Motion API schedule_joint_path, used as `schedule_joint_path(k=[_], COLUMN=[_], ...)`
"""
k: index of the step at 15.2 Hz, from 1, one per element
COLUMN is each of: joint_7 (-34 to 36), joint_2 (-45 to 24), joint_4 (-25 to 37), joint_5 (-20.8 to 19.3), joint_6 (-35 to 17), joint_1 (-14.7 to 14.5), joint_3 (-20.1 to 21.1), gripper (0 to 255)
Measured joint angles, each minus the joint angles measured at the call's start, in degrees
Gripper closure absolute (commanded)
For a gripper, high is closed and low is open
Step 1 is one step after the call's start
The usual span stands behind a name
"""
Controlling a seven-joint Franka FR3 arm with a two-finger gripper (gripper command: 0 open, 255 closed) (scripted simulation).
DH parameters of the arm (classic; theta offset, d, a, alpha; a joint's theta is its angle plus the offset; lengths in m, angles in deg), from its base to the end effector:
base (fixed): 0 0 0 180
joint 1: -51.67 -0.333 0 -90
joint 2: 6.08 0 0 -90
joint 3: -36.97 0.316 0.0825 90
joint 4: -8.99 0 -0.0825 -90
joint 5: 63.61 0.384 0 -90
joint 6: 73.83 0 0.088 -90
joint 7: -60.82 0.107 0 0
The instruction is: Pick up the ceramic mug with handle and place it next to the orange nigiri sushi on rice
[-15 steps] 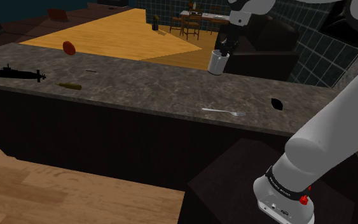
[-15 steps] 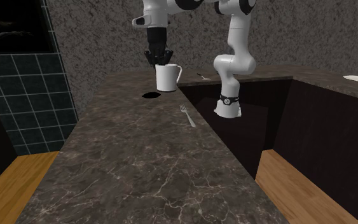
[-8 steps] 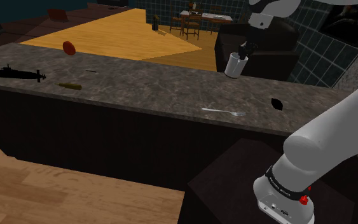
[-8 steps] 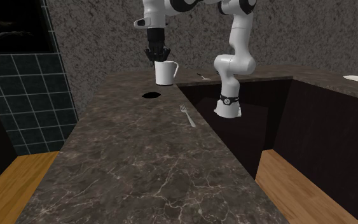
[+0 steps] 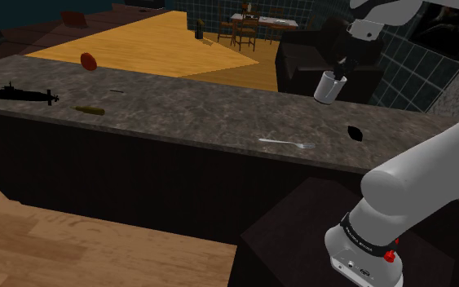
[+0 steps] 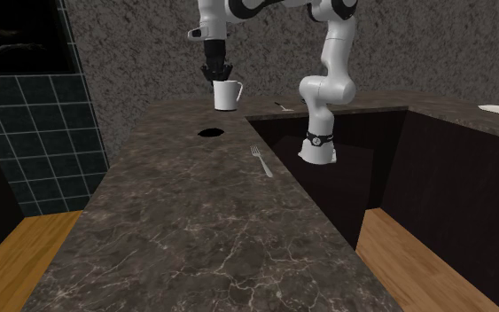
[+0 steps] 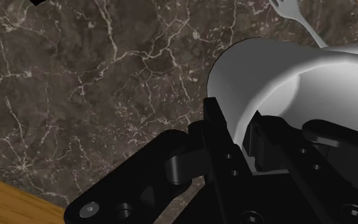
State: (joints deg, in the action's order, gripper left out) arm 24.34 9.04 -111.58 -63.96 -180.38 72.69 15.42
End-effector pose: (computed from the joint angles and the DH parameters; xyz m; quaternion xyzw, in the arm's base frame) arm 0.3469 -0.3363 0.5221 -0.9979 0.0463 -0.0291 0.0344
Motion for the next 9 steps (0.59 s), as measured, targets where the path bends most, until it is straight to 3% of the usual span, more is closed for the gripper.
schedule_joint_path(k=[3,9], joint_7=[-2.9,-4.2], joint_2=[0.7,0.0], joint_4=[-0.4,-4.0], joint_5=[-0.8,-0.8], joint_6=[0.4,-3.8], joint_1=[1.3,1.7], joint_3=[-1.9,-2.8], gripper=[255,255])
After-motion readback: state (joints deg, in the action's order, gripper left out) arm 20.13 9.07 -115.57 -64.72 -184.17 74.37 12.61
